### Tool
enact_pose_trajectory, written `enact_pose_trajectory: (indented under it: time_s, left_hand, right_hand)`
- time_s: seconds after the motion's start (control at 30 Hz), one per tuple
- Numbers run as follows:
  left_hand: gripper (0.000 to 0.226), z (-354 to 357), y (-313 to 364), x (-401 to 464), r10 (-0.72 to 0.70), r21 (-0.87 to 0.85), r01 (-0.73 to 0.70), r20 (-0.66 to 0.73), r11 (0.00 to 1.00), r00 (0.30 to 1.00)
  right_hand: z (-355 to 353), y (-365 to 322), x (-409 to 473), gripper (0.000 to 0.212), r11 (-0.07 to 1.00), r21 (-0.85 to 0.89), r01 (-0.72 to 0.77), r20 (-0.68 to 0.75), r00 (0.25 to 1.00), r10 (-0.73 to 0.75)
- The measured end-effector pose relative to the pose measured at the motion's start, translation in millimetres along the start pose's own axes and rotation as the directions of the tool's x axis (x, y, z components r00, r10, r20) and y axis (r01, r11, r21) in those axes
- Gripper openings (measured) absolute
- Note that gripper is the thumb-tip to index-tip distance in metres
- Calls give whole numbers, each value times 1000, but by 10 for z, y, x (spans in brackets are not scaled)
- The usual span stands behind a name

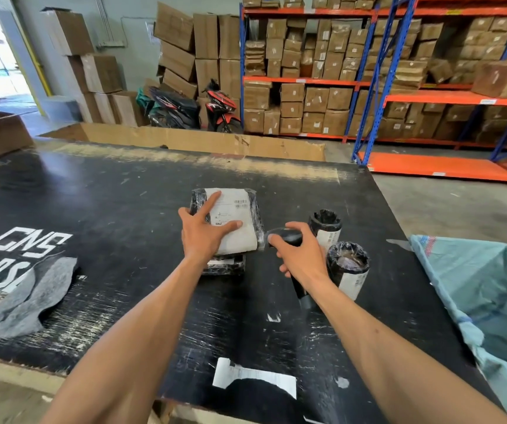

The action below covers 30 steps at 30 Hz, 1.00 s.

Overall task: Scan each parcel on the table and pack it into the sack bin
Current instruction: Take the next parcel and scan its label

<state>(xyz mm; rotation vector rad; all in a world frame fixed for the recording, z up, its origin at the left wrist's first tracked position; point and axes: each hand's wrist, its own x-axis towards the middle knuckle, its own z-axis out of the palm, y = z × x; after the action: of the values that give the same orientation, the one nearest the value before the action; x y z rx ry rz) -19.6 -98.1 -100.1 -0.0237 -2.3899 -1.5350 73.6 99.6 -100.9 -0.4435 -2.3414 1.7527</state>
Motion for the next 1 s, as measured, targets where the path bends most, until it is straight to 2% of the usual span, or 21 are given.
enact_pose_trajectory:
  time_s: [0.2,0.33,0.6,0.77,0.87,0.93,1.0]
  left_hand:
    - [79,-52,-88,-15,-68,-28,67,-17,997,998]
    - [79,-73,-142,-44,-68,-36,68,-11,997,998]
    - [81,-74,-232,-72,-62,-33,62,10,998,998]
    - [81,-27,-224,-85,-76,-56,78,33,995,997]
    - [80,10,-227,-103,-81,-109,87,56,990,995]
    - [81,34,-224,-105,-87,-143,99,85,985,993]
    - [79,63,-168,-90,-58,-232,86,122,969,991]
  right_hand:
    - [220,476,-63,53,953,-276,-122,42,989,139]
    - [350,638,-33,69,913,-366,-182,54,975,216]
    - [479,691,-57,65,789,-596,-145,36,978,207]
    - [358,585,-48,73,701,-710,-58,63,987,146]
    - [227,484,32,77,746,-666,-6,81,993,81]
    - [124,355,98,71,888,-458,34,111,994,19]
    - [32,189,163,68,972,-222,82,125,991,-55]
